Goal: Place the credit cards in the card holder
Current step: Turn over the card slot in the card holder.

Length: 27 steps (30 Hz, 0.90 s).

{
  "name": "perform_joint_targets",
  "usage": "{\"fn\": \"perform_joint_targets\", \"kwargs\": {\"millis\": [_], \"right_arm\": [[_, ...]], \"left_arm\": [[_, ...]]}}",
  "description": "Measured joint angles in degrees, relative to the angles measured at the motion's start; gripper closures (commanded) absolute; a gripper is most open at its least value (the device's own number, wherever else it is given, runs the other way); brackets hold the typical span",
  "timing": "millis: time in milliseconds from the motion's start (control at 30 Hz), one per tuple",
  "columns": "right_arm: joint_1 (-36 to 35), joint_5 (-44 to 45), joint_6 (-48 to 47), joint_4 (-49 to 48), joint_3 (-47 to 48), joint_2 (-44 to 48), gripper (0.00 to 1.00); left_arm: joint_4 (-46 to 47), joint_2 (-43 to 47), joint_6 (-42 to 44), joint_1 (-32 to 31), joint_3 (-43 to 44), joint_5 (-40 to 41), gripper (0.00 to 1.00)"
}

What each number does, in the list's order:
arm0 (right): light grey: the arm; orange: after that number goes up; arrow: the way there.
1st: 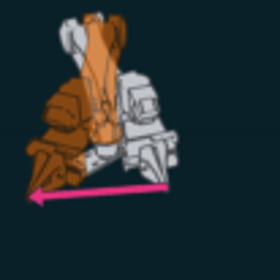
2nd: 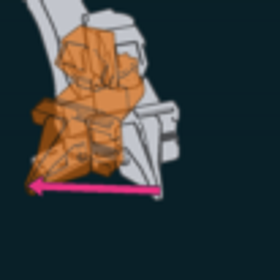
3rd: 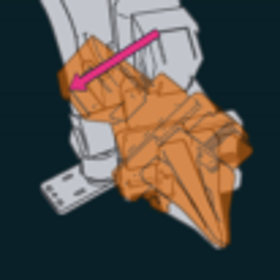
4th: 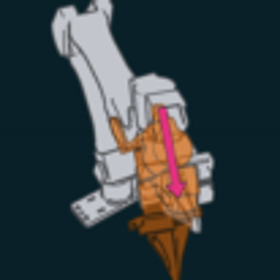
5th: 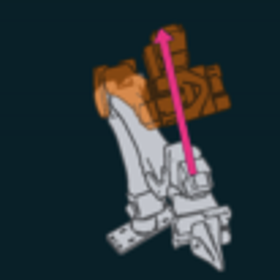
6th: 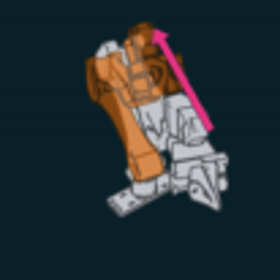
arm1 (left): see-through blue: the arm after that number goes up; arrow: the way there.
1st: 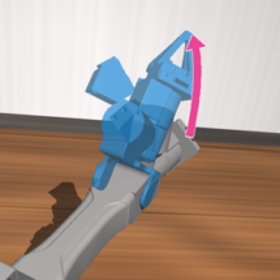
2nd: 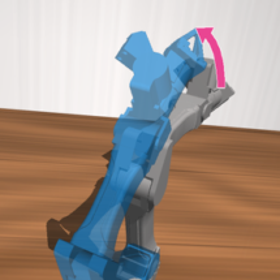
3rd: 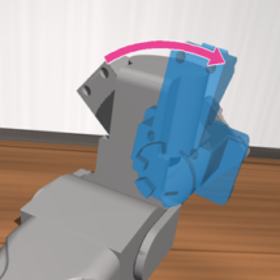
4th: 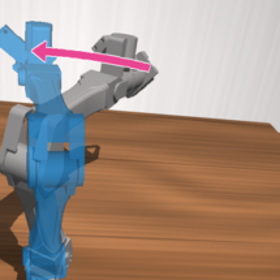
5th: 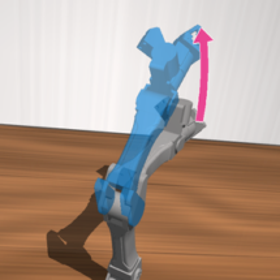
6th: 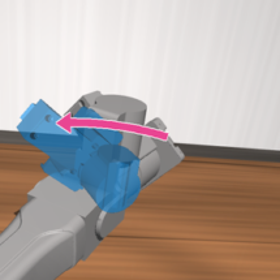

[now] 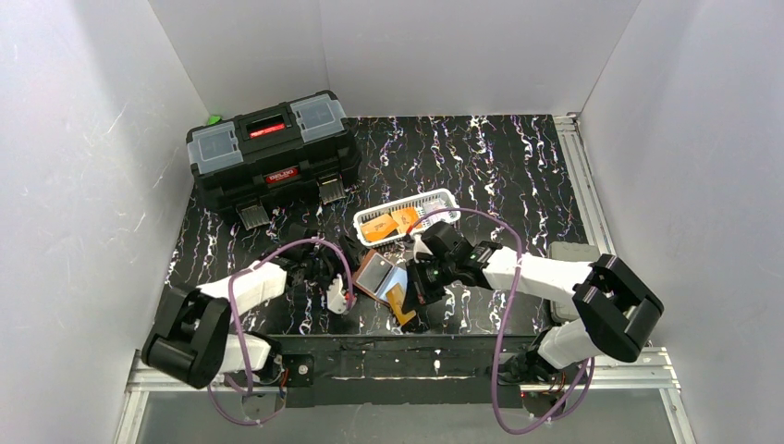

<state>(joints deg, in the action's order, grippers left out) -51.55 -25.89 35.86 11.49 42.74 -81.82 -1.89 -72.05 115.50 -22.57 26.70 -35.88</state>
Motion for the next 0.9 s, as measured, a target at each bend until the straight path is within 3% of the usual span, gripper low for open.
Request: {"fn": "perform_joint_targets", "kwargs": {"millis": [133, 267, 433, 700, 900], "right_arm": [[1.62, 0.02, 0.48, -0.46, -0.13, 0.02, 0.99], [3.48, -0.22, 1.49, -1.51, -0.98, 0.13, 0.99], [5.14, -0.66, 2.1, -1.55, -1.7, 0.11, 0.99], [7.06, -1.55, 1.64, 0.35, -1.64, -0.02, 0.99], [8.07, -1.57, 0.35, 3.87, -0.37, -0.22, 0.99]], "left_arm": [[5.81, -3.65, 2.14, 0.87, -0.02, -2.73, 0.27], [5.73, -3.85, 3.3, 0.87, 0.0, -7.1, 0.4], [0.13, -1.2, 3.96, 0.87, -0.5, -13.53, 0.58], [-8.09, 0.04, 4.09, 0.87, -1.77, -19.98, 0.66], [-17.35, 4.35, 4.04, 0.17, -3.21, -22.25, 0.79]]}}
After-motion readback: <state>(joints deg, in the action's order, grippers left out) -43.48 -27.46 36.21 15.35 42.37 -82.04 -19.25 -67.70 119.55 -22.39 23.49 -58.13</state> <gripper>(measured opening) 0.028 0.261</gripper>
